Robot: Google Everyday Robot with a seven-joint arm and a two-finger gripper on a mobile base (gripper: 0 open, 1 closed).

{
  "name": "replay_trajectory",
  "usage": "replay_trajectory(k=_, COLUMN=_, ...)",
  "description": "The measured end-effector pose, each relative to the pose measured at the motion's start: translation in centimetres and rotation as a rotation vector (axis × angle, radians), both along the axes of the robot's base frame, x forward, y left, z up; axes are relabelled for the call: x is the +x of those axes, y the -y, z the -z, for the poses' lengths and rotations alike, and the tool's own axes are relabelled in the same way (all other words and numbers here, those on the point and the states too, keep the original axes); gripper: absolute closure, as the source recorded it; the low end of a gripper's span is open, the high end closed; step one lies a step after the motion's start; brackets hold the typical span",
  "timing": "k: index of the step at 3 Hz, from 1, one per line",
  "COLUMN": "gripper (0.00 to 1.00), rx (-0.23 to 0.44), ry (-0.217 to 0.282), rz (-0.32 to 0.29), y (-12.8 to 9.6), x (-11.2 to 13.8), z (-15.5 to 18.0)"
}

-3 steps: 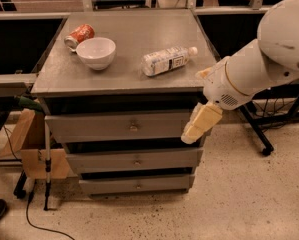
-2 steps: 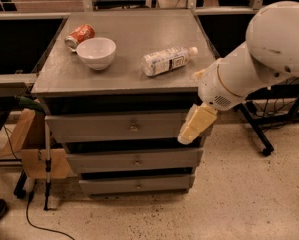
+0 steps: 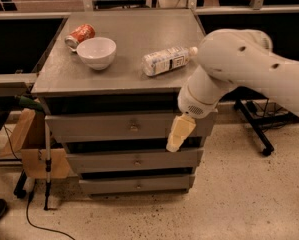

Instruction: Open top drawer

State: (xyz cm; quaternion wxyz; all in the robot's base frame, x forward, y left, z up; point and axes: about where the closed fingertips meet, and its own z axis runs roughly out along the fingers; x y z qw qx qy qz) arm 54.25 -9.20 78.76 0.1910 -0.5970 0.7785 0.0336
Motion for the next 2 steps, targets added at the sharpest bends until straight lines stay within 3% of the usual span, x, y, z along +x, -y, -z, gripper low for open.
replay_trajectory(k=1, gripper=0.00, rx=-0.055, ry=-0.054, rz=0.009, y=-2.4, x=2.0, z=3.5)
replay_trajectory(k=2, gripper=0.00, rx=-0.082, ry=-0.070, rz=0.018, y=-3.9, x=3.4, z=5.4)
